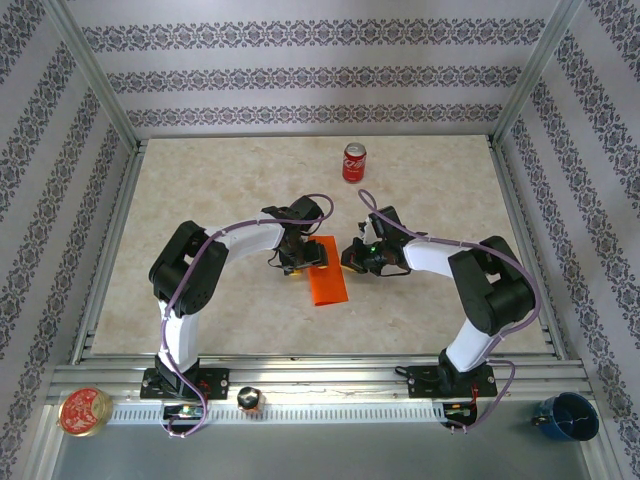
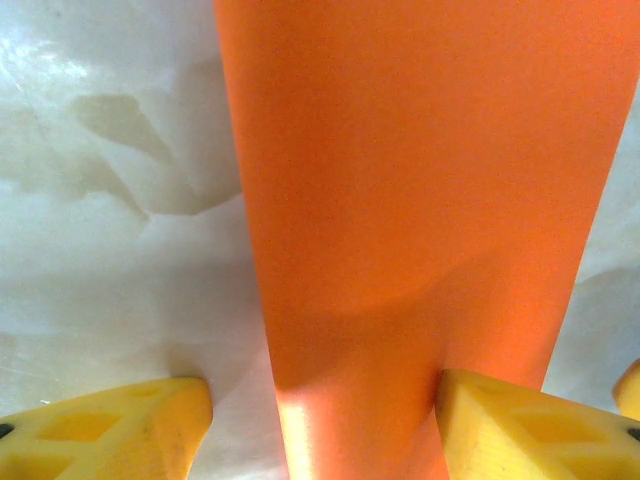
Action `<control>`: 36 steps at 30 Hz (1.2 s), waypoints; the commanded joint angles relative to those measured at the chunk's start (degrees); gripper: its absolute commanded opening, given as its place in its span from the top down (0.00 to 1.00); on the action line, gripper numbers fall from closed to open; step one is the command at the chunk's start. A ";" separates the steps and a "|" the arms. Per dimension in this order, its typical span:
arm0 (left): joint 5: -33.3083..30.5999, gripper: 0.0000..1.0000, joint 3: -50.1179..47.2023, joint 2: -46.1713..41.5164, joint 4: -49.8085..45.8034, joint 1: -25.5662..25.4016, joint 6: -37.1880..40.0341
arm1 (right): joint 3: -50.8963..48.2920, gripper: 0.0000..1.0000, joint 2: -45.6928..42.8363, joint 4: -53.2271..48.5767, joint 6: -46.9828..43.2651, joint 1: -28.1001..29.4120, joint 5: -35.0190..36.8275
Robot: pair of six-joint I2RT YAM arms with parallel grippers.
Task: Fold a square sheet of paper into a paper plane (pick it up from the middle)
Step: Hold the square sheet of paper at the center of the table.
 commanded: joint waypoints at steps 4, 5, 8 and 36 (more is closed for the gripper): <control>-0.51 0.35 -3.76 7.77 6.54 -1.10 0.66 | 2.92 1.00 2.78 0.09 -0.05 1.66 -0.97; -0.46 0.35 -3.76 7.80 6.53 -1.10 0.74 | 3.21 1.00 3.10 -0.04 0.02 1.84 -0.66; -0.55 0.35 -3.91 7.72 6.58 -1.18 0.70 | 3.93 1.00 4.18 -0.26 -0.13 2.02 -0.54; 1.25 0.34 -4.15 3.43 8.52 -1.56 0.94 | 4.82 1.00 10.37 -10.96 -7.66 3.44 6.43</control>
